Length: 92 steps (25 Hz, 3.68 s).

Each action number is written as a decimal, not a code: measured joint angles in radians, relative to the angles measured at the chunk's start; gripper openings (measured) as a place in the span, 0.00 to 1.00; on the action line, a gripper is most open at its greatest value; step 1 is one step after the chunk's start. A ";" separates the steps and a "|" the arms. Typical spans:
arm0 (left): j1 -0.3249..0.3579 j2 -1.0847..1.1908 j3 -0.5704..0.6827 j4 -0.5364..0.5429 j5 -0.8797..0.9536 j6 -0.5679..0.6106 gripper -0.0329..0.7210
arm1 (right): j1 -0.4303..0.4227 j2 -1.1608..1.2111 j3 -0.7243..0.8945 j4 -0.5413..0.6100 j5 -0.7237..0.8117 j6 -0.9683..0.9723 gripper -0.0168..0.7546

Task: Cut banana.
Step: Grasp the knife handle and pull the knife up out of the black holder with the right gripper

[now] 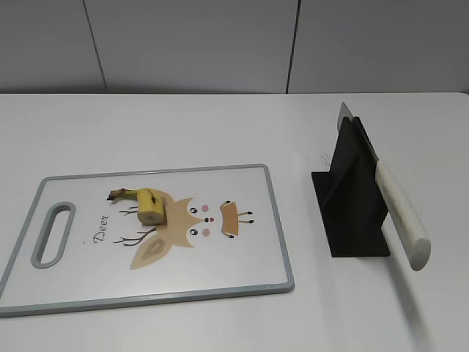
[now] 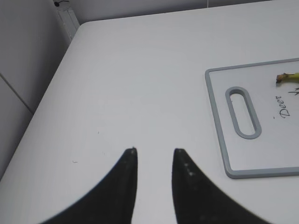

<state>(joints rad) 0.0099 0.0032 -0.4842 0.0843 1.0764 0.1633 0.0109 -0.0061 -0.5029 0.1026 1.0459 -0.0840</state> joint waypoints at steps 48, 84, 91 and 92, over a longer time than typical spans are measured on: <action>0.000 0.000 0.000 0.000 0.000 0.000 0.37 | 0.106 0.595 -0.249 0.071 0.026 0.013 0.80; 0.000 0.000 0.000 -0.030 0.000 -0.082 0.85 | 0.402 1.388 -0.578 -0.015 0.102 0.319 0.79; 0.000 0.000 0.000 -0.030 0.000 -0.085 0.83 | 0.402 1.480 -0.580 -0.015 0.071 0.324 0.79; 0.000 0.000 0.000 -0.030 0.000 -0.085 0.83 | 0.402 1.493 -0.580 -0.015 0.067 0.327 0.79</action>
<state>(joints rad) 0.0099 0.0032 -0.4842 0.0543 1.0763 0.0785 0.4133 1.4865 -1.0832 0.0871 1.1125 0.2430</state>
